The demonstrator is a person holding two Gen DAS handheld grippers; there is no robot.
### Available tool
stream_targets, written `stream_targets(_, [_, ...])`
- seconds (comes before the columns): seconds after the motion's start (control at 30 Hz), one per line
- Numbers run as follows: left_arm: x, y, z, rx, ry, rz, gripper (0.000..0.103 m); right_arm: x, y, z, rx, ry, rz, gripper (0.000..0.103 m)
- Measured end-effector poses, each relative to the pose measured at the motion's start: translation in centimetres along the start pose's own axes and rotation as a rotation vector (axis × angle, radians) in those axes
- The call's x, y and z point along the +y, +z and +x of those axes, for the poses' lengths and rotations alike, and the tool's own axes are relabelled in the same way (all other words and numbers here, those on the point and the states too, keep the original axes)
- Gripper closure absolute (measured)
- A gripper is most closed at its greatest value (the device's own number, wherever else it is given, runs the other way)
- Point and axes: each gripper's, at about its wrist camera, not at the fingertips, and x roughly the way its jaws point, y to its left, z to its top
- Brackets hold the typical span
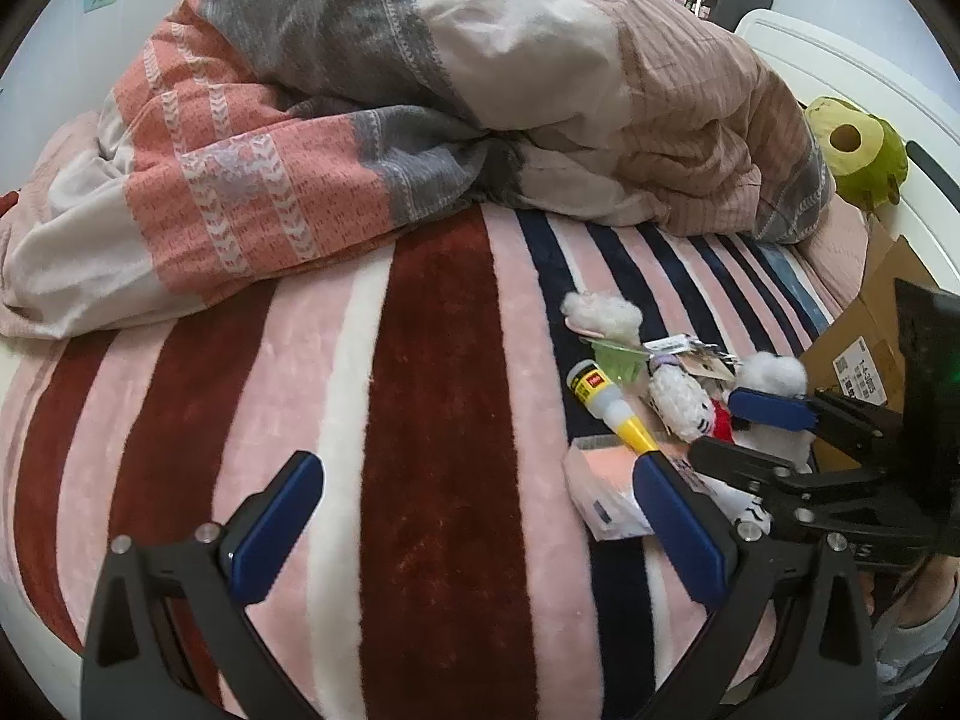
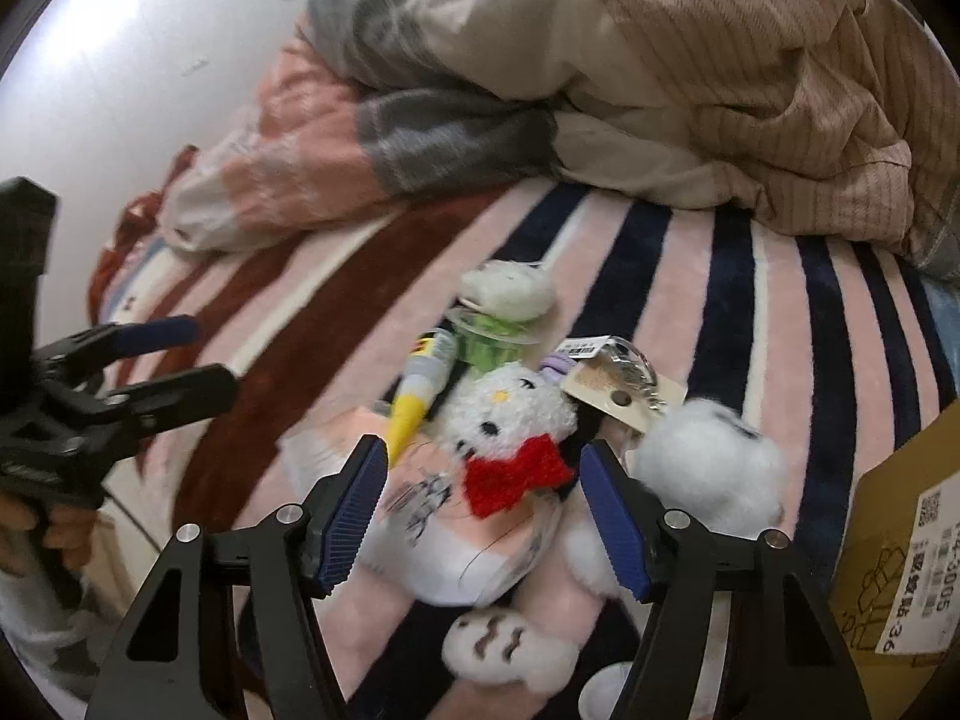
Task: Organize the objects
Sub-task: 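Grasp the white Hello Kitty plush with the right gripper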
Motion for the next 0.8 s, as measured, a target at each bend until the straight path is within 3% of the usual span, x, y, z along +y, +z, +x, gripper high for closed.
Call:
stream_targets(0.1, [0.2, 0.2, 0.1, -0.002, -0.003, -0.005, 0.000, 0.0, 0.3, 0.4, 0.012, -0.001, 0.015, 0.043])
stream_targets(0.23, [0.3, 0.5, 0.0, -0.008, -0.011, -0.008, 0.000, 0.2, 0.5, 1.4, 0.055, -0.072, 0.017, 0.043])
stream_targets(0.47, [-0.3, 0.6, -1.3, -0.031, -0.017, 0.008, 0.000, 0.3, 0.7, 2.4, 0.073, -0.118, -0.010, 0.072])
stream_targets(0.7, [-2.9, 1.5, -2.9, -0.038, -0.069, 0.109, 0.001, 1.6, 0.1, -1.3, -0.008, -0.081, -0.104, 0.074])
stream_targets(0.8, [-4.8, 2.3, -3.6, -0.021, -0.161, 0.171, 0.001, 2.6, 0.1, -3.8, -0.053, -0.061, -0.165, 0.074])
